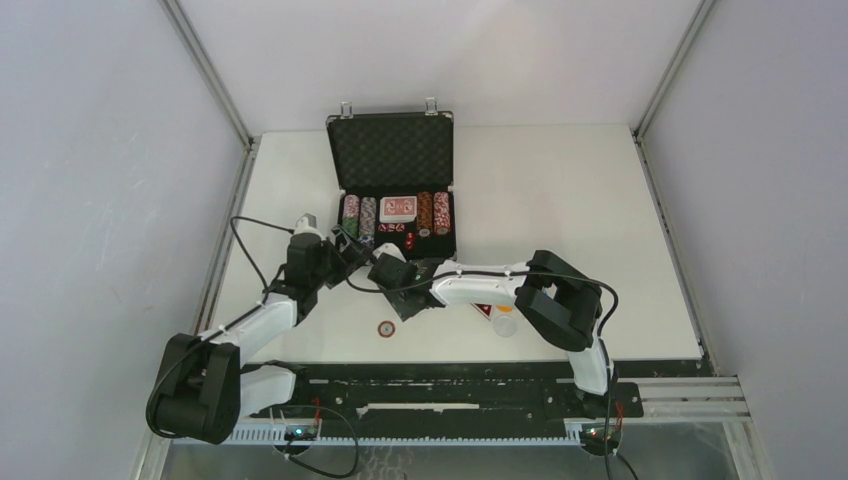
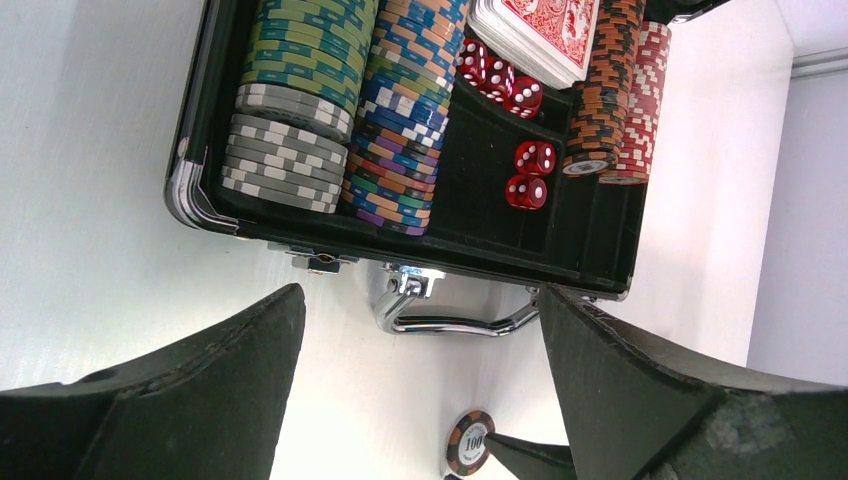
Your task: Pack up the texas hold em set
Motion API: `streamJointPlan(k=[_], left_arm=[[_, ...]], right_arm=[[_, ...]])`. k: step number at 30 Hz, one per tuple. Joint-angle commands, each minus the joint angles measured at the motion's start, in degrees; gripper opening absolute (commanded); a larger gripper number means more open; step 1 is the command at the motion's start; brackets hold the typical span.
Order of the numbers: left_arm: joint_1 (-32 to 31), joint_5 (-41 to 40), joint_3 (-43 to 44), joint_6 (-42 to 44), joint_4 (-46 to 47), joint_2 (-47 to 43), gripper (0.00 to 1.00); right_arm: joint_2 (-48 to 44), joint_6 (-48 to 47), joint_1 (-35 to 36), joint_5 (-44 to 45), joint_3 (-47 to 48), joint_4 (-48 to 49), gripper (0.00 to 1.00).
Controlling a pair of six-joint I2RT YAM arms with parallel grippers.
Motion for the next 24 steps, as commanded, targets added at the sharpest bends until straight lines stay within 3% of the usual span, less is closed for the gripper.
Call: streamJointPlan(k=[1, 6, 10, 13, 24], left_arm=[[0.32, 1.27, -1.07, -0.5, 2.15, -0.04, 0.91], [0.32, 2.0, -1.06, -0.5, 2.44, 0.62, 0.91], [0.35, 2.3, -1.09, -0.5, 2.6, 0.69, 0.91], [0.35, 2.34, -1.06, -0.5, 2.46, 0.61, 0.91], [0.31, 2.51, -1.25, -0.33, 2.65, 0.87, 0.91]], right_arm=[[-3.28, 0.67, -0.92, 1.28, 0.23, 0.69, 0.46], [-3.84, 0.57, -1.35, 1.56, -0.06, 0.84, 0.47], [-3.4, 0.58, -1.88, 0.85, -0.32, 1.23, 0.62], [-2.62, 0.66, -2.23, 0.25, -0.42, 1.49, 0.67], [-0.82, 0.75, -1.3, -0.42, -0.89, 1.55, 0.63]])
